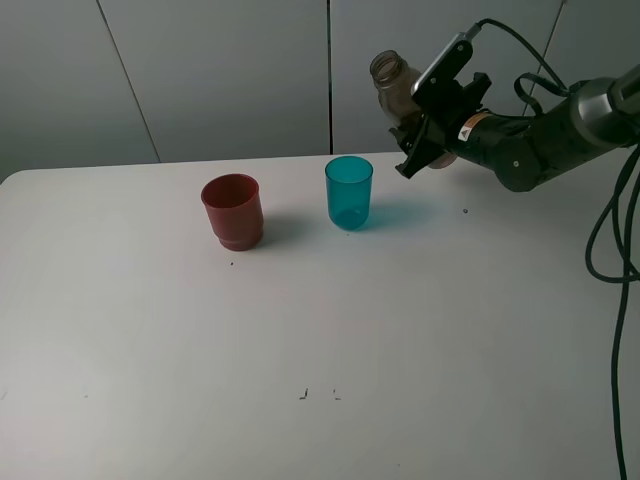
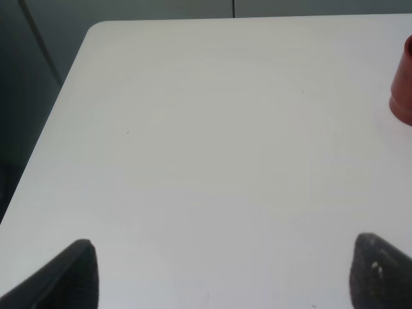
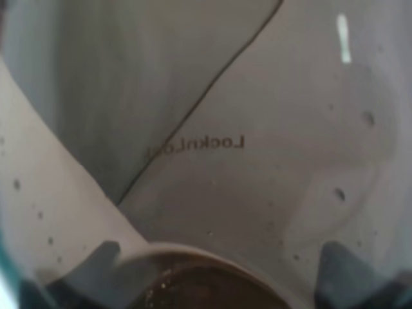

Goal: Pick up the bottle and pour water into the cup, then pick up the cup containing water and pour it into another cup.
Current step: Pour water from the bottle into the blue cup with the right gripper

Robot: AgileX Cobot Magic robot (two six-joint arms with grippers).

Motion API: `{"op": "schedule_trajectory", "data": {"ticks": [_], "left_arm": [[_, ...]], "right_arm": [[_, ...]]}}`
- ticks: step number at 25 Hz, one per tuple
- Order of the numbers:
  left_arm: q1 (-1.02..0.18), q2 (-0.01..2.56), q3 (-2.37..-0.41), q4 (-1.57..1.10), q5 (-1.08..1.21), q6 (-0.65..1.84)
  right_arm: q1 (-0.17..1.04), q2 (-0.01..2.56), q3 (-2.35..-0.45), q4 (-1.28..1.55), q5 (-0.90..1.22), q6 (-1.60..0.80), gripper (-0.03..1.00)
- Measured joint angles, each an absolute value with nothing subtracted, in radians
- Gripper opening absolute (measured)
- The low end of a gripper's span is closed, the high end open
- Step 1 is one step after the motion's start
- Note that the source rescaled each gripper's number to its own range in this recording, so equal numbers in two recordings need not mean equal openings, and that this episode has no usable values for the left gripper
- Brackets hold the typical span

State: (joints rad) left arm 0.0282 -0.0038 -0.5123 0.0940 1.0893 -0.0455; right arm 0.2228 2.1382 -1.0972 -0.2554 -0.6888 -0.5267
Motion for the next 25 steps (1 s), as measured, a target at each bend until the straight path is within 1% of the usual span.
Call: {"op": "schedule_trajectory", "data": {"ticks": [8, 20, 25], "left_arm": [[0.028, -0.004, -0.512, 0.094, 1.089, -0.045], [0.028, -0.004, -0.512, 0.094, 1.089, -0.044], [0.028, -0.004, -0.512, 0.094, 1.089, -0.044]], "right_arm": [[0.226, 2.138, -1.151, -0.258, -0.676, -0.626, 0.00], [0.228, 2.138, -1.158, -0.261, -0.676, -0.806, 0.00], [0.228, 2.138, -1.158, -0.271, -0.671, -0.832, 0.00]]}}
